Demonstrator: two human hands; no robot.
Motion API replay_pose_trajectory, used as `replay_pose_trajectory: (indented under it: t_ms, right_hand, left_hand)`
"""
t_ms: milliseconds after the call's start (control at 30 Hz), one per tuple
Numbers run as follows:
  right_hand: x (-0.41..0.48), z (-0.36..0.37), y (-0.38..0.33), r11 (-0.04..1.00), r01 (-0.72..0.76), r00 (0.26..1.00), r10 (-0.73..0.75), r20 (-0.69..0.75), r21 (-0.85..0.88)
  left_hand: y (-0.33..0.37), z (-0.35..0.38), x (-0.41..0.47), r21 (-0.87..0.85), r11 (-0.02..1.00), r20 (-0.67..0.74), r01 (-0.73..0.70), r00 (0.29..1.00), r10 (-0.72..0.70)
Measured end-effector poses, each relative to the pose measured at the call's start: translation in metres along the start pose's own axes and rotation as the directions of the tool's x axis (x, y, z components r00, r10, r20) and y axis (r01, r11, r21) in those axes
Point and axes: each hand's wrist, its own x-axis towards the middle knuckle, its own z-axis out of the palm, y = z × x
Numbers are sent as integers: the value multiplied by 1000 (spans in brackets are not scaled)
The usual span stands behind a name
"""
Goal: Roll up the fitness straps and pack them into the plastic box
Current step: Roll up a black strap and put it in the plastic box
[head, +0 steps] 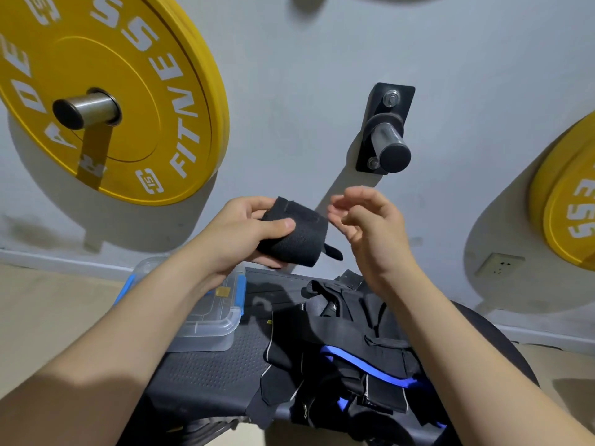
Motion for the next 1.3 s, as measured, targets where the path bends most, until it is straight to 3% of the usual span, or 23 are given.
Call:
replay_pose_trajectory:
  t_ms: [100,200,333,400,500,767,967,1200,1300]
  right_hand:
    - [-7,5,10,894,89,995,-101,-4,-439]
    - [-16,13,23,785,53,997,-5,79,-618]
    - [-21,19,26,861,42,982,57,179,-507]
    - [-22,21,24,936,-32,967,117,224,-350]
    - [-27,25,21,966,-149,938,205,279,-211]
    - [-37,32,33,924,-18,927,159,340,-382]
    - [-36,35,38,801,275,936,-98,337,-532]
    - [-43,39,36,718,291,956,-193,220,-633]
    - [-42,39,32,663,293,955,-168,245,-689]
  left_hand:
    - [-2,3,2,-51,999,-58,15,998,-18]
    - [-2,6,2,-71,997,-75,14,997,-19]
    - [2,5,0,-105,994,-70,1,998,-8]
    - [4,4,-1,-113,993,-81,-20,997,11]
    - [5,3,-2,-87,995,-126,-48,991,37]
    - [-9,19,-1,134,985,-247,-112,959,142]
    - [-4,20,0,-138,988,-333,-64,943,15]
    - [-1,19,0,-202,973,-453,-108,891,5]
    - [-4,19,3,5,990,-461,-140,878,126]
